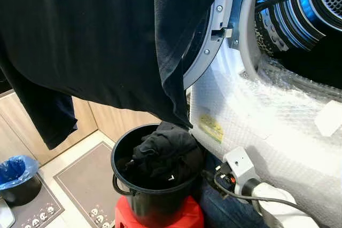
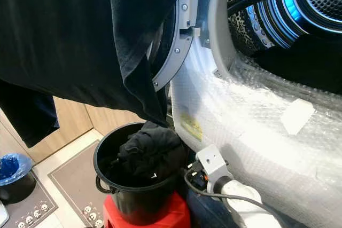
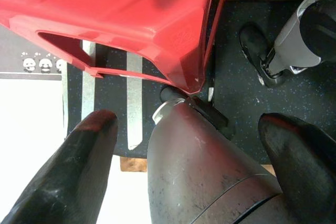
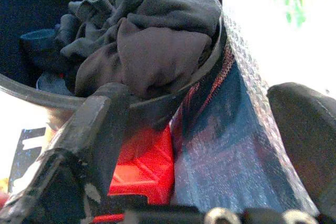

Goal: Clothes washing

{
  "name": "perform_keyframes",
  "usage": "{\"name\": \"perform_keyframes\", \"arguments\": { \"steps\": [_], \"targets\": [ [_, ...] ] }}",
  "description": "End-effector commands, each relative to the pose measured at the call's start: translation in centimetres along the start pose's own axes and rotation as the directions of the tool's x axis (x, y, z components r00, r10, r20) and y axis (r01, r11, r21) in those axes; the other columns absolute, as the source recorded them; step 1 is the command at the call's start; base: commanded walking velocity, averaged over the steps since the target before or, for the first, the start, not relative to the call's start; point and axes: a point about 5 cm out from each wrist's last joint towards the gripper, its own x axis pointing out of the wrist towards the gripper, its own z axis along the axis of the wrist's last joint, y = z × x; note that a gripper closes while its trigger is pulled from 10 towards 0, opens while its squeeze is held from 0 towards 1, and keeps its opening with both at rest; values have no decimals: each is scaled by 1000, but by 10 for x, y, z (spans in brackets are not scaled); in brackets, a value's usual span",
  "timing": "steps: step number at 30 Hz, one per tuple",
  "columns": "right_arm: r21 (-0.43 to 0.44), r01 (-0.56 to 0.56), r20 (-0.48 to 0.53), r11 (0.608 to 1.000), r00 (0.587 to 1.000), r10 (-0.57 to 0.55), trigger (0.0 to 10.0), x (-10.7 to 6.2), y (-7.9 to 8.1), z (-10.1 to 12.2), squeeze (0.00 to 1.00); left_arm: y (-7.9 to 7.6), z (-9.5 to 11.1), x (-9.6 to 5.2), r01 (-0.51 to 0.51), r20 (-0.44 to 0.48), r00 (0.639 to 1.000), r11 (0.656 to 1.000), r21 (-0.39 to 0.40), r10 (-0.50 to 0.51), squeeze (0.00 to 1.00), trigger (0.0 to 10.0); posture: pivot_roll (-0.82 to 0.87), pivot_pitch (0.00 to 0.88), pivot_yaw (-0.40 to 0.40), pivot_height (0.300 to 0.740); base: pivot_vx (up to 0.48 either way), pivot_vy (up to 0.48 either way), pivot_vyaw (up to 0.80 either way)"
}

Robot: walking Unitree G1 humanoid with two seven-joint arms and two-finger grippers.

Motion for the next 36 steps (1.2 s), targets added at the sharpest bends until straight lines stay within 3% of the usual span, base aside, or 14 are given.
{"name": "perform_keyframes", "arguments": {
  "steps": [1,5,15,23,26,32,36],
  "targets": [
    [3,46,4,999,999,-46,10000,4,0,3,0,-3,-20,-3,11,-79,997,1000,-2,-12,0,10000,-141,0,26,740,0,0,0],
    [44,99,28,994,995,-100,10000,14,9,7,0,-4,-21,-3,15,-82,997,1000,-1,-15,0,10000,-139,0,24,740,0,0,0],
    [63,87,86,994,992,-93,10000,29,34,20,0,-5,-22,-3,20,-82,996,1000,-3,-20,0,10000,-122,0,13,740,0,0,0],
    [30,-105,143,994,985,99,10000,37,70,29,0,-8,-24,-3,22,-81,996,999,-23,-24,0,10000,-99,0,-1,740,0,0,0],
    [14,-116,149,993,982,113,10000,39,75,30,0,-8,-23,-3,23,-80,996,999,-24,-25,0,10000,-98,0,-1,740,0,0,0],
    [1,-49,137,999,989,49,10000,53,82,32,0,-9,-22,-3,27,-76,997,999,-26,-29,0,10000,-95,0,-3,740,0,0,0],
    [-57,64,119,996,991,-57,10000,63,83,31,0,-9,-21,-2,28,-73,997,999,-28,-30,0,10000,-92,0,-3,740,0,0,0]
  ]
}}
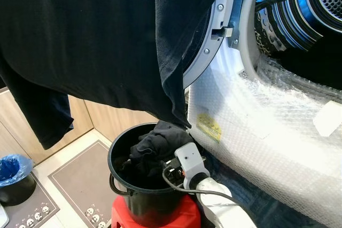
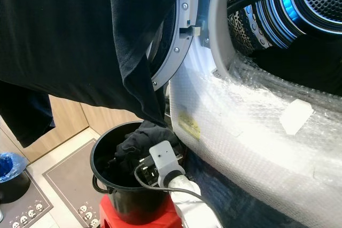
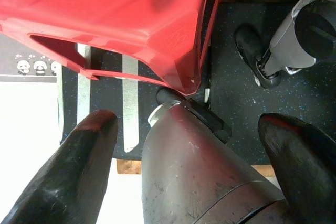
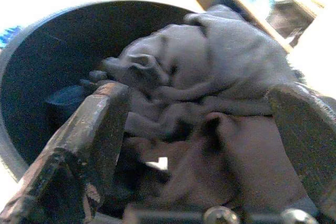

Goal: Clothes washing

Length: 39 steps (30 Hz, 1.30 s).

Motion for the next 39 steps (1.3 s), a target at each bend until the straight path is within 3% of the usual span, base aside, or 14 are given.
{"name": "perform_keyframes", "arguments": {
  "steps": [1,13,23,24,25,26,27,28,30,31,39],
  "targets": [
    [-19,36,-8,999,999,-36,10000,4,1,0,0,-9,-18,-2,29,-69,997,999,-19,-30,0,10000,-92,0,-3,740,0,0,0],
    [-32,176,-81,984,981,-178,10000,14,-7,-19,0,-8,-17,-2,29,-66,997,999,-16,-30,0,10000,-94,0,2,740,0,0,0],
    [3,236,-94,972,967,-235,10000,24,-1,-19,0,-8,-16,-2,31,-64,997,999,-17,-32,0,10000,-88,0,-2,740,0,0,0],
    [5,234,-97,972,968,-232,7529,24,0,-19,0,-8,-16,-2,31,-64,997,999,-17,-32,0,10000,-88,0,-2,740,0,0,0],
    [1,233,-98,972,968,-232,7529,24,0,-19,0,-8,-16,-2,31,-64,997,999,-18,-32,0,10000,-87,0,-2,740,0,0,0],
    [-9,233,-93,973,968,-233,4275,25,2,-19,0,-8,-16,-1,31,-64,997,999,-20,-32,0,10000,-85,0,-3,740,0,0,0],
    [-9,233,-93,973,968,-233,4275,25,2,-19,0,-8,-16,-1,31,-64,997,999,-20,-32,0,10000,-85,0,-3,740,0,0,0],
    [-15,234,-92,972,968,-234,2745,26,3,-19,0,-9,-16,-1,30,-64,997,999,-20,-31,0,10000,-84,0,-3,740,0,0,0],
    [-13,235,-98,972,967,-235,2471,26,4,-20,0,-9,-16,-1,30,-64,997,999,-21,-31,0,10000,-83,0,-4,740,0,0,0],
    [-20,233,-108,972,966,-233,0,27,4,-22,0,-9,-16,-1,30,-63,998,999,-21,-31,0,10000,-83,0,-4,740,0,0,0],
    [-58,226,-153,972,961,-232,0,26,4,-33,0,-10,-16,-1,32,-63,997,999,-21,-34,0,10000,-85,0,-4,740,0,0,0]
  ]
}}
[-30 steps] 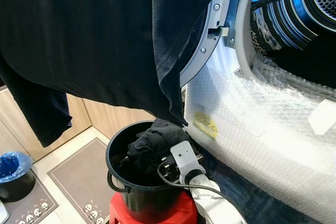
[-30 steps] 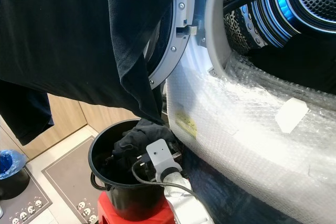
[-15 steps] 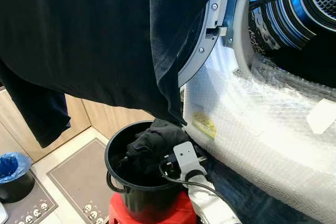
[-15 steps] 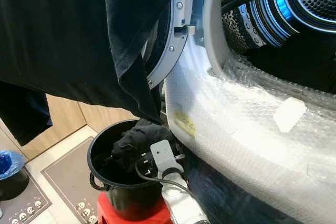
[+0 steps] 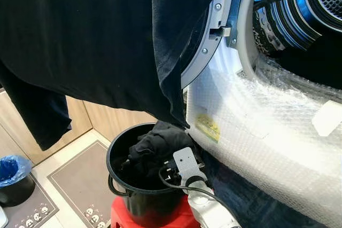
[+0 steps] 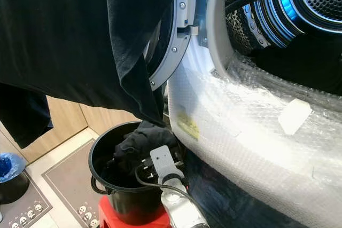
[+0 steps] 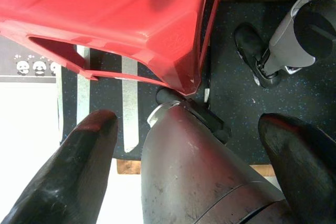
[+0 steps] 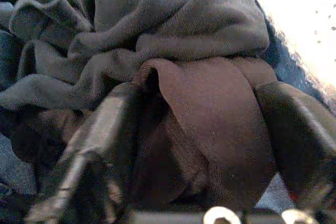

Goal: Clothes washing

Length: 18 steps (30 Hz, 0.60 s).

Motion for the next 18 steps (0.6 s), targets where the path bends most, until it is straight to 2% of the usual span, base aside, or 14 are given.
{"name": "perform_keyframes", "arguments": {
  "steps": [1,18],
  "targets": [
    [-10,1,-15,1000,1000,-1,0,1,0,-2,0,-9,-17,-2,30,-66,997,999,-22,-32,0,10000,-86,0,-4,740,0,0,0],
    [-37,34,-6,999,999,-34,0,3,-3,1,0,-9,-16,-1,32,-64,997,999,-19,-34,0,10000,-89,0,-5,740,0,0,0]
  ]
}}
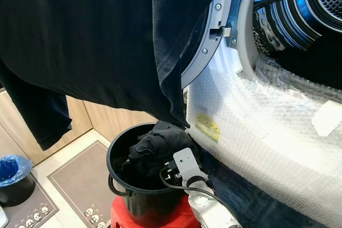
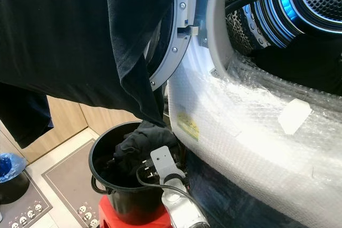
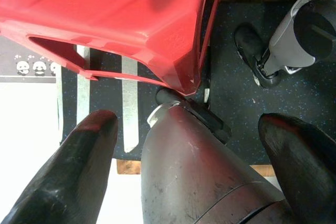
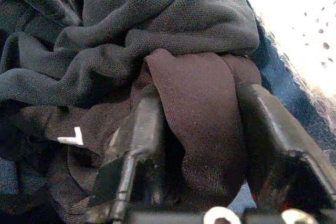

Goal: Clothes washing

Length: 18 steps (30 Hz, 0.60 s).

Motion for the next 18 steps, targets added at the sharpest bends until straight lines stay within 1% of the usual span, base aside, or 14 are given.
{"name": "perform_keyframes", "arguments": {
  "steps": [1,13,18],
  "targets": [
    [1,8,-4,1000,1000,-8,0,1,-1,1,0,-9,-16,-1,32,-65,997,999,-19,-33,0,10000,-89,0,-5,740,0,0,0],
    [-12,-1,20,1000,1000,1,0,1,0,3,0,-9,-17,-1,32,-67,997,999,-9,-33,0,10000,-88,0,-8,740,0,0,0],
    [-12,-29,38,1000,999,29,0,0,-1,4,0,-10,-17,-1,32,-67,997,999,-4,-32,0,10000,-90,0,-9,740,0,0,0]
  ]
}}
